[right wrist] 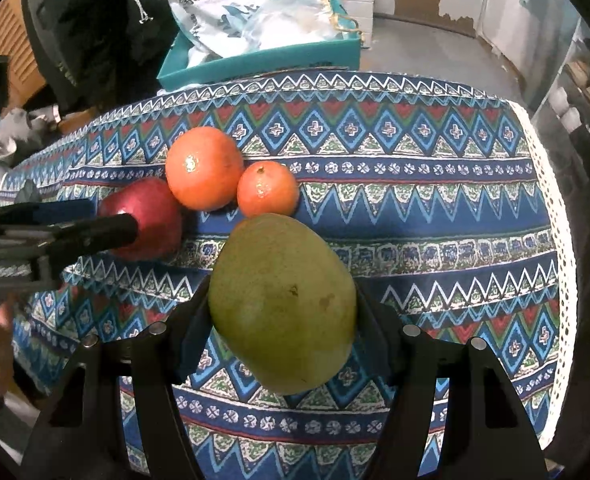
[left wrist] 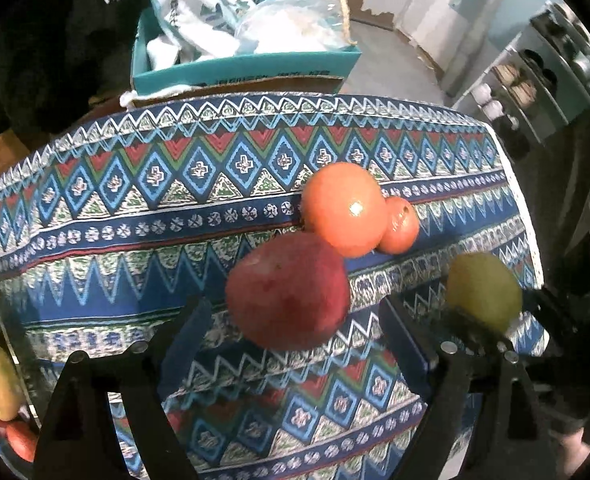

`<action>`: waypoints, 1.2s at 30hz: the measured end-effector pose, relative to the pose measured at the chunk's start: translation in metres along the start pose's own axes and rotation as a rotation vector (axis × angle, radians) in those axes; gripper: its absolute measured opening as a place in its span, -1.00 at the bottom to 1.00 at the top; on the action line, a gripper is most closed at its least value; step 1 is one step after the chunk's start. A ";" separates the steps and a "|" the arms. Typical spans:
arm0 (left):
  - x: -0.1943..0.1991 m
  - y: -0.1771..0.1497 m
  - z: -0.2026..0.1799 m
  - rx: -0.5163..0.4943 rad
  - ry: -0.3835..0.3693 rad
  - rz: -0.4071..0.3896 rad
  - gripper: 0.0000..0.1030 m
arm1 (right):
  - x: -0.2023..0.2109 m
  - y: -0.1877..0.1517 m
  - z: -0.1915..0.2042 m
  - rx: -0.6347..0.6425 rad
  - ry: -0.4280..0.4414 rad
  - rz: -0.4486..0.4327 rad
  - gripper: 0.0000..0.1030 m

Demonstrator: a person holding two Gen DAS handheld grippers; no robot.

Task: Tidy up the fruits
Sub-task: 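Grasp the red apple with the left tool while the right tool grasps the small green pear, then carry the red apple and small green pear over the glass bowl with both tools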

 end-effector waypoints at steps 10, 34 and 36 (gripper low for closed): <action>-0.043 -0.003 0.001 0.051 0.000 0.052 0.66 | -0.001 -0.002 -0.008 -0.017 0.000 0.002 0.28; -0.009 -0.033 0.026 -0.022 0.035 -0.022 0.48 | 0.009 0.005 0.010 0.033 -0.019 -0.047 0.28; 0.000 -0.035 0.027 -0.035 0.041 -0.042 0.48 | 0.013 0.007 0.014 0.040 -0.019 -0.059 0.28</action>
Point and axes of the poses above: each gripper's, at about its wrist camera, not at the fingertips, and x roughly against the way its jaws point, z to its left, y to its top, the point moved 6 cm from there along -x, roughly the way its jaws point, and after that the axes turned 1 degree about -x, right-handed, at the moved point
